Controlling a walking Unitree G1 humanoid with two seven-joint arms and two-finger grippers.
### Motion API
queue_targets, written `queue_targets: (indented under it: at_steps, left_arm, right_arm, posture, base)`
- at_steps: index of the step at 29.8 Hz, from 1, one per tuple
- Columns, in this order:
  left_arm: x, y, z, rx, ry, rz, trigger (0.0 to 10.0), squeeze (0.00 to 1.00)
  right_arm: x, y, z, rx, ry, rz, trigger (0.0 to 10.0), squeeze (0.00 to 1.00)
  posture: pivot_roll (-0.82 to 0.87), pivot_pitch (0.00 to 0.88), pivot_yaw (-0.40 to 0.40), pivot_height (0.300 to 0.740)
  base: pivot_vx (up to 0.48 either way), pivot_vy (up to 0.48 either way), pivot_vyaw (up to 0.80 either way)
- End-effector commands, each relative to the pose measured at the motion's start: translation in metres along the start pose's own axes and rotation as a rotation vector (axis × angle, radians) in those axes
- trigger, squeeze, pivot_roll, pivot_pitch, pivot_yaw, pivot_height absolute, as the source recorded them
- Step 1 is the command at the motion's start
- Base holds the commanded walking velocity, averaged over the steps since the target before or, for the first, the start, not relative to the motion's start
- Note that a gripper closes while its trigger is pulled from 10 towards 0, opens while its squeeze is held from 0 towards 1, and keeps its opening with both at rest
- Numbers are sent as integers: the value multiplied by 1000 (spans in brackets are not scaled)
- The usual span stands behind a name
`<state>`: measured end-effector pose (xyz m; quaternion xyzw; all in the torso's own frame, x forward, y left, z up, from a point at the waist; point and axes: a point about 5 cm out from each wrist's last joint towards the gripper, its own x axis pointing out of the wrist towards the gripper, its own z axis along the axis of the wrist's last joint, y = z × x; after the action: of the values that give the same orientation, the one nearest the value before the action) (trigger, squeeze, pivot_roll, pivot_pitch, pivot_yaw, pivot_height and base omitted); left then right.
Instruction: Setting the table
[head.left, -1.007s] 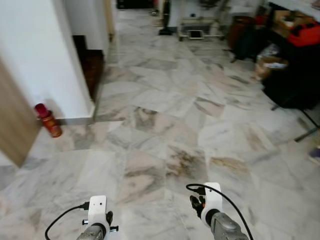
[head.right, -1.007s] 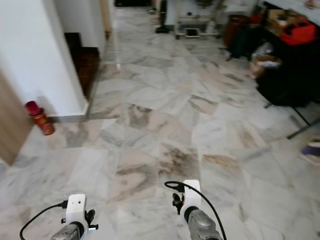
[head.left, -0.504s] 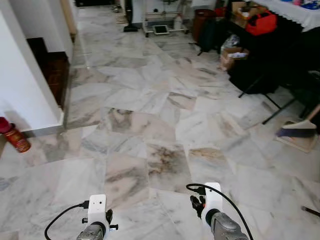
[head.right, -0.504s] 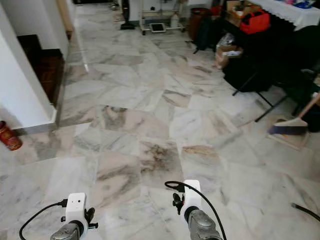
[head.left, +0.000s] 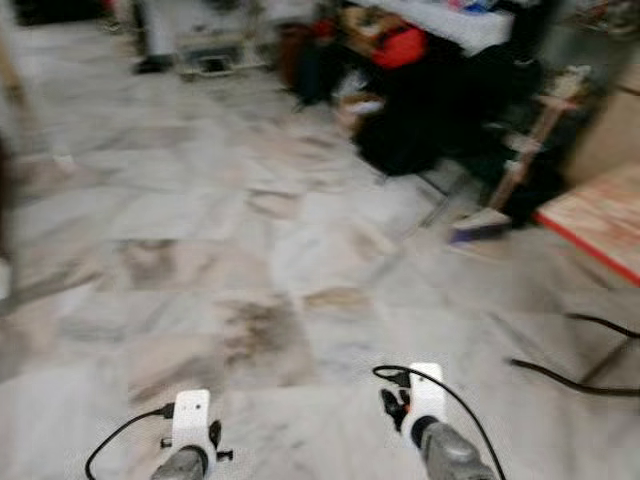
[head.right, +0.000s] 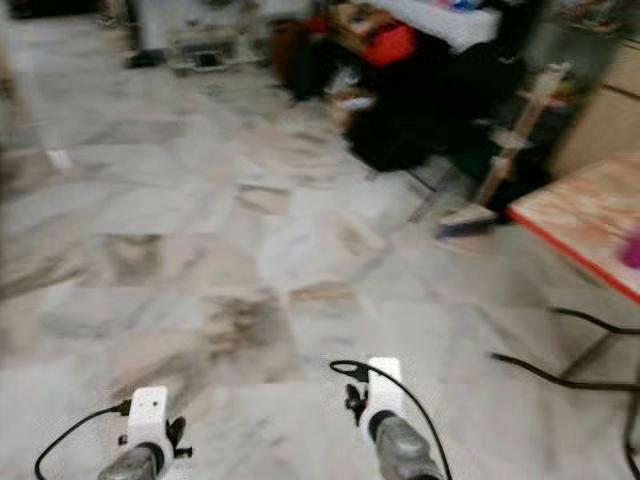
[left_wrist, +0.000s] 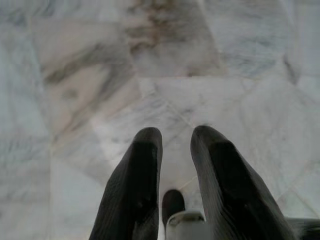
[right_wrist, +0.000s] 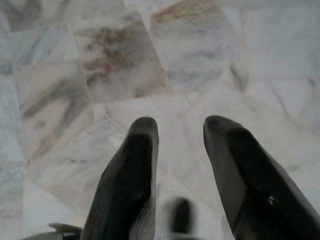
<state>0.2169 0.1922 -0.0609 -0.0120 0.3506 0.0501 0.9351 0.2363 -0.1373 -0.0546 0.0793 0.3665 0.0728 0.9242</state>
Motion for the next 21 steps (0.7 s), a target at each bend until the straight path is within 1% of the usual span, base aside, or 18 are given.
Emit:
queue_targets:
  at_steps: [1, 21]
  left_arm:
    - [0, -1, 0, -12, -4, 3, 10000, 0]
    - [0, -2, 0, -15, -5, -7, 10000, 0]
  right_arm:
    - [-1, -5, 0, 0, 7, -14, 10000, 0]
    - [-1, -3, -1, -5, 10, -9, 10000, 0]
  posture:
    - [124, 0, -21, 740]
    - [127, 0, -20, 740]
  base:
    - [0, 0, -800]
    - [0, 0, -800]
